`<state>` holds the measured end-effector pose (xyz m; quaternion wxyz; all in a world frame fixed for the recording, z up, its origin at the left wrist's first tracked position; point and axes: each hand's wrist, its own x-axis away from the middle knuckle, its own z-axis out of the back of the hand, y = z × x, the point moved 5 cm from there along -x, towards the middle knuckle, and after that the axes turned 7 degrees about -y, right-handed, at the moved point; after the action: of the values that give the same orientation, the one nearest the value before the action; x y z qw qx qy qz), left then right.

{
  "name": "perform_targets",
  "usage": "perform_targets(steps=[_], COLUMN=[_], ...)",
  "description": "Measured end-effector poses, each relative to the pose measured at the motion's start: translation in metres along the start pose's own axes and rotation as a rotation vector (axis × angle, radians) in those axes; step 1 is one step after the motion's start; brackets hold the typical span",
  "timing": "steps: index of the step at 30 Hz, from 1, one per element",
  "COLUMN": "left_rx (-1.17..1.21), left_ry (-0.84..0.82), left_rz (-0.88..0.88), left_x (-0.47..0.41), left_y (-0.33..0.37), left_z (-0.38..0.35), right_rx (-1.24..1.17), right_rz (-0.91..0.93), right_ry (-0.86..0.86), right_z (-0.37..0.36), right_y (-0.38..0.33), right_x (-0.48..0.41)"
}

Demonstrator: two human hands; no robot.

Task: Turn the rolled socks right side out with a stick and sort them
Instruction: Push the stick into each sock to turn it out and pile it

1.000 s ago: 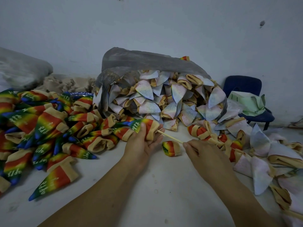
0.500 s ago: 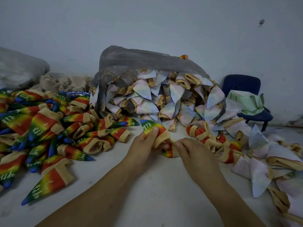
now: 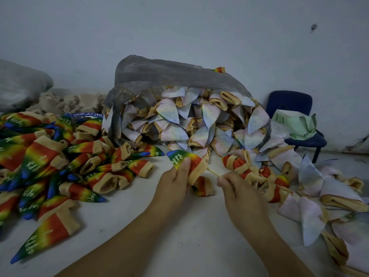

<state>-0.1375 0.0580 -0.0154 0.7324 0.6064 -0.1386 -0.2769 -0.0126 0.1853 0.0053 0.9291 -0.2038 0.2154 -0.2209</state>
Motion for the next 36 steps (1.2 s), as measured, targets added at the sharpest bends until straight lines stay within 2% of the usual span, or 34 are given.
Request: perform_targets(steps=[2, 5, 9, 13, 17, 22, 25, 32, 36], left_rx=[0.023, 0.011, 0.075, 0.222, 0.126, 0.180, 0.208, 0.056, 0.035], left_ry=[0.018, 0.047, 0.066, 0.052, 0.011, -0.025, -0.021, -0.070, -0.099], left_rz=[-0.023, -0.058, -0.058, -0.078, -0.067, -0.126, -0.055, -0.056, -0.103], left_x=[0.000, -0.001, 0.001, 0.001, 0.001, 0.000, -0.001, 0.001, 0.001], left_y=[0.004, 0.003, -0.002, -0.002, -0.003, -0.001, -0.004, -0.003, -0.001], left_z=[-0.004, -0.003, 0.001, 0.004, -0.001, -0.002, 0.001, -0.002, -0.003], right_rx=[-0.135, -0.241, -0.140, -0.149, -0.244, -0.196, -0.142, -0.133, -0.121], right_rz=[-0.086, -0.085, 0.045, 0.053, 0.061, 0.069, 0.091, 0.067, 0.067], right_ry=[-0.012, -0.073, -0.081, -0.023, -0.033, -0.158, -0.204, -0.133, -0.189], right_z=[-0.005, -0.014, -0.006, 0.008, -0.001, -0.010, -0.003, -0.001, -0.002], right_y=[0.004, 0.000, 0.001, 0.013, 0.002, 0.000, 0.007, 0.008, 0.008], right_x=[0.001, 0.001, -0.005, -0.009, -0.002, -0.005, -0.009, -0.005, -0.003])
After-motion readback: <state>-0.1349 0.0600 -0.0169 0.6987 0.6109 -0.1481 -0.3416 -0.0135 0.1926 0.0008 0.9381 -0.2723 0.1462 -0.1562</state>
